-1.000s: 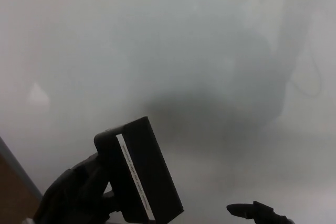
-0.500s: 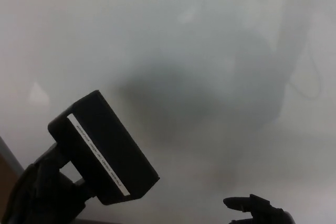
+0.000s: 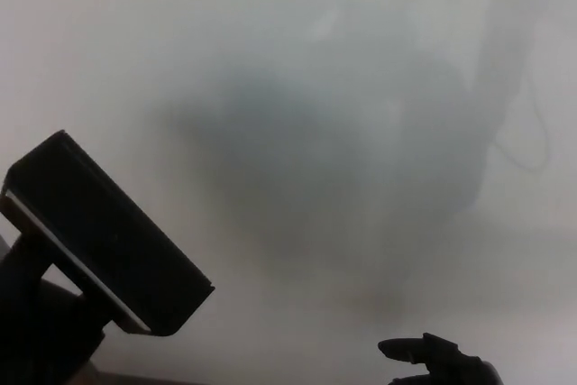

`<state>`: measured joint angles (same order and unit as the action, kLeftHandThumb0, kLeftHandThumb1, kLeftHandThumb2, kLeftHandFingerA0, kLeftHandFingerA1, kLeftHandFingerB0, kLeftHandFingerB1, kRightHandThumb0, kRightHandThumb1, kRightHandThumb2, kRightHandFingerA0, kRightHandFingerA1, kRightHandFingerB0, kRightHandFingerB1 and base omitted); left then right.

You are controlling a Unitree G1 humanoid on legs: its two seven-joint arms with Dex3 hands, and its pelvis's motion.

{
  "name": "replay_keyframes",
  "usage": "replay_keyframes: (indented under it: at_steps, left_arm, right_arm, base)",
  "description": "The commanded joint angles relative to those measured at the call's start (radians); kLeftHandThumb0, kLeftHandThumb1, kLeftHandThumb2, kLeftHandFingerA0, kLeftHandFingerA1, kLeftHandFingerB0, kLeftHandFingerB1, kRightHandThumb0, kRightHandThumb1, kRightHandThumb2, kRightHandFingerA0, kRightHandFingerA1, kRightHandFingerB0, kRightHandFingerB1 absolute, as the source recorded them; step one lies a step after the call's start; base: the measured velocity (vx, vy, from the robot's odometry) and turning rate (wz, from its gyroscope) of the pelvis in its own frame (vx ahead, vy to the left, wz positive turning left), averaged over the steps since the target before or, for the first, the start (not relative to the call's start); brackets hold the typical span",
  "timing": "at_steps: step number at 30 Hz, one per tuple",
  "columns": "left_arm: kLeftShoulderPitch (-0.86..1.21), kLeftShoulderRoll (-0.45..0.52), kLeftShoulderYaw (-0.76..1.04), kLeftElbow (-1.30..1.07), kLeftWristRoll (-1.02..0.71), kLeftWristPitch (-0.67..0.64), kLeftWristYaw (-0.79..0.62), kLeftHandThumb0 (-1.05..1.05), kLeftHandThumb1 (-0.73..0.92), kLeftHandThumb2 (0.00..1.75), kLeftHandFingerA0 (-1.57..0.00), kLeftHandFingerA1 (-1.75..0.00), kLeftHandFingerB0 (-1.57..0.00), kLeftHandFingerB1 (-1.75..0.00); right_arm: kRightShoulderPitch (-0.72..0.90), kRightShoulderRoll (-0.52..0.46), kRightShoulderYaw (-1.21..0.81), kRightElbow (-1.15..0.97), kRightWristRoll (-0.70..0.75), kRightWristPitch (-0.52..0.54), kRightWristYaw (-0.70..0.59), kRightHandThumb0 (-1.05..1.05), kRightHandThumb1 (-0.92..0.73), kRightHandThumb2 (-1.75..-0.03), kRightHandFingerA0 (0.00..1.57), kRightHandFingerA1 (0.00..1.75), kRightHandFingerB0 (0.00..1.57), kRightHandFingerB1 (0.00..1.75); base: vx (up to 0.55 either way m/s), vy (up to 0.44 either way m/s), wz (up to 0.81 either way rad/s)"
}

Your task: A magnetic marker holder is on the left hand side of the white board, the robot put the index and middle finger into the opening of the container and pull off the magnetic holder and hand it to a human on the left hand side.

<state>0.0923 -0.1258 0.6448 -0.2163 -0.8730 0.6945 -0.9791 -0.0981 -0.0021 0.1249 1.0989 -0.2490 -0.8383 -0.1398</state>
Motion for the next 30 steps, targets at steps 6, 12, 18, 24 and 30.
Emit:
replay_keyframes:
  at_steps: [6,12,18,24,30]
  left_arm:
    - [-0.01,0.011,0.102,-0.055,-0.596,0.049,-0.021,-0.55,0.76,0.62,-1.01,-0.95,-0.74,-0.74]
    - [-0.021,0.021,0.091,-0.043,-0.592,0.049,-0.055,-0.56,0.74,0.61,-0.95,-0.88,-0.71,-0.74]
    - [0.002,0.076,0.066,-0.022,-0.586,0.112,-0.08,-0.77,0.47,0.87,-0.26,-0.48,-0.05,-0.39]
    - [0.034,0.085,0.05,-0.064,-0.56,0.081,-0.107,-0.95,0.62,0.59,-0.25,-0.31,-0.04,-0.29]
    - [0.1,0.087,0.021,-0.106,-0.574,0.061,-0.083,-1.05,0.57,0.96,-0.18,-0.38,-0.07,-0.27]
  right_arm:
    - [-0.02,-0.051,0.026,0.007,-0.064,0.024,-0.072,-0.5,-0.68,-0.61,0.84,0.52,0.7,0.47]
    - [-0.015,-0.057,0.037,0.0,-0.08,0.032,-0.086,-0.51,-0.68,-0.61,0.83,0.53,0.7,0.48]
    - [-0.017,-0.062,0.044,0.005,-0.088,0.029,-0.096,-0.49,-0.68,-0.61,0.83,0.53,0.7,0.48]
    - [-0.013,-0.058,0.049,0.005,-0.092,0.028,-0.104,-0.49,-0.68,-0.61,0.83,0.53,0.7,0.48]
    - [0.0,-0.063,0.062,0.007,-0.106,0.018,-0.126,-0.48,-0.68,-0.6,0.84,0.54,0.7,0.48]
  base:
    - [0.0,0.0,0.0]
    - [0.0,0.0,0.0]
    - [0.0,0.0,0.0]
    - [0.0,0.0,0.0]
    - [0.0,0.0,0.0]
